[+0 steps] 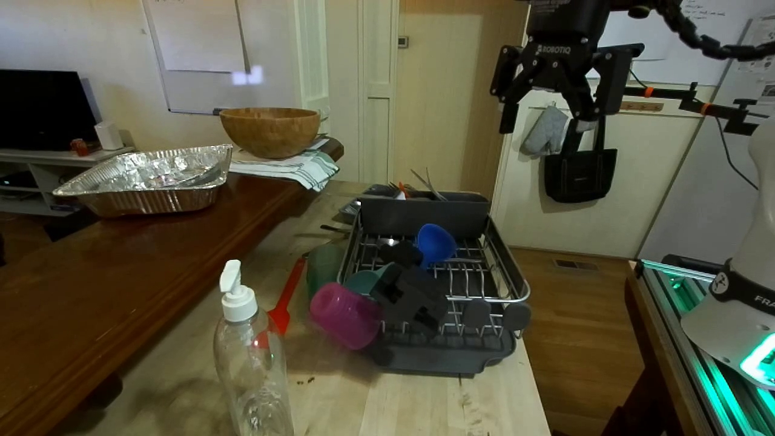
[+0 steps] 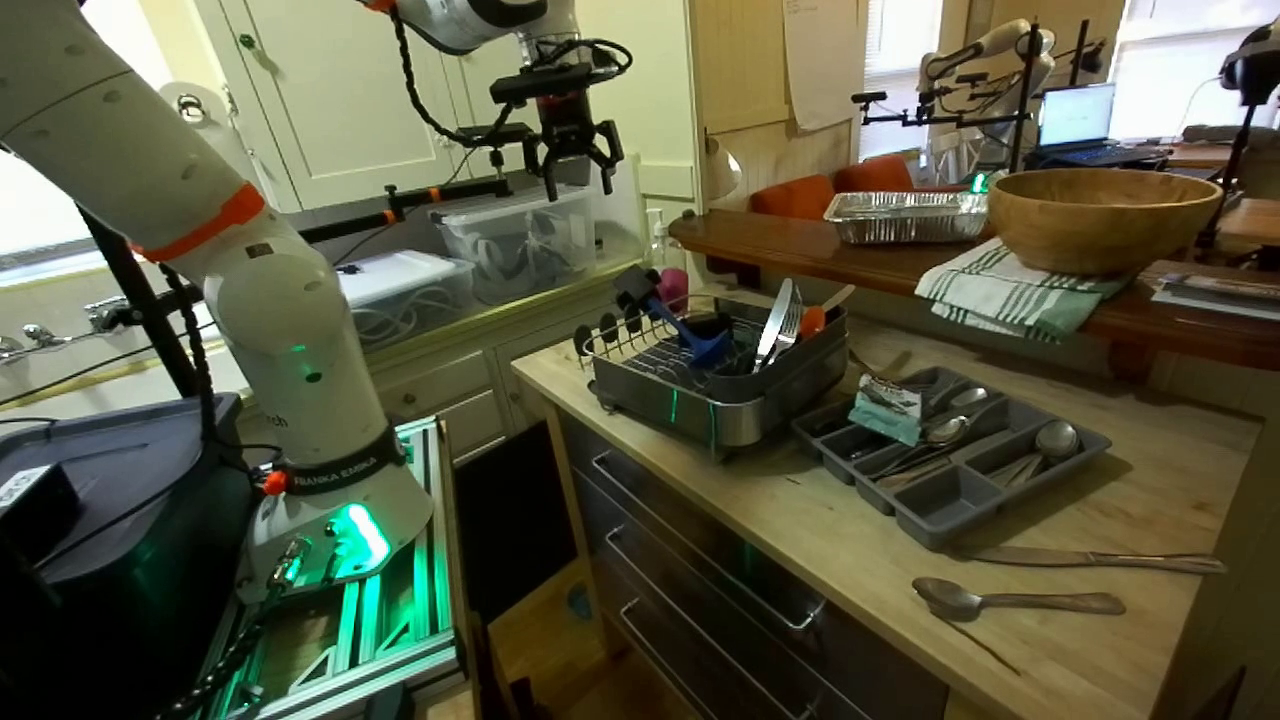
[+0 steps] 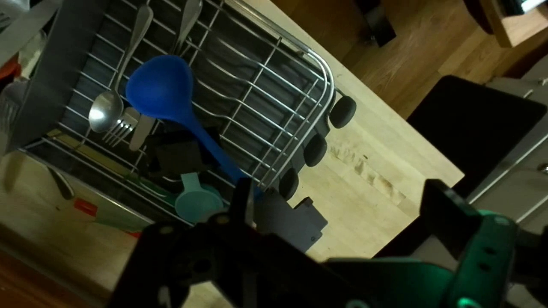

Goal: Move the blue serving spoon to the next tray

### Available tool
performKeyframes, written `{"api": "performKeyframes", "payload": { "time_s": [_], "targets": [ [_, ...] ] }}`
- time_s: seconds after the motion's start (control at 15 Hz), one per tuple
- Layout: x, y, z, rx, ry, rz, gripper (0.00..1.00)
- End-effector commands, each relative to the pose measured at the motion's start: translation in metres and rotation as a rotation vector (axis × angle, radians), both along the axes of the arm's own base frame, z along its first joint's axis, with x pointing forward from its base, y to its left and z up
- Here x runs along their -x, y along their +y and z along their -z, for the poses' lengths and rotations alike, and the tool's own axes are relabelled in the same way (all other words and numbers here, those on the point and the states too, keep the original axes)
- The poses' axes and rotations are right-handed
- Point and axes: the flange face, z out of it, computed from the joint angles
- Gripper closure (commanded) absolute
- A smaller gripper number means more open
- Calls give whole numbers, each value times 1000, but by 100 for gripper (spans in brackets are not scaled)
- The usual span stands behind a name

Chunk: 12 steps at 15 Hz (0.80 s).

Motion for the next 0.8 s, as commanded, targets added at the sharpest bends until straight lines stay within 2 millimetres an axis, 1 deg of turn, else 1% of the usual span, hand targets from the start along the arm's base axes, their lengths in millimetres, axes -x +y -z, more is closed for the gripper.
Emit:
{"api": "performKeyframes", "payload": {
  "time_s": [0.0, 0.27, 0.4, 0.47, 0.67, 0.73],
  "targets": [
    [-11, 21, 17, 67, 1, -191, 0],
    [-24, 29, 35, 125, -14, -394, 0],
    [-34, 32, 32, 134, -47, -495, 0],
    [-23, 28, 32, 115, -25, -402, 0],
    [-31, 31, 33, 118, -36, -463, 0],
    [-33, 25, 36, 125, -66, -418, 0]
  ]
}}
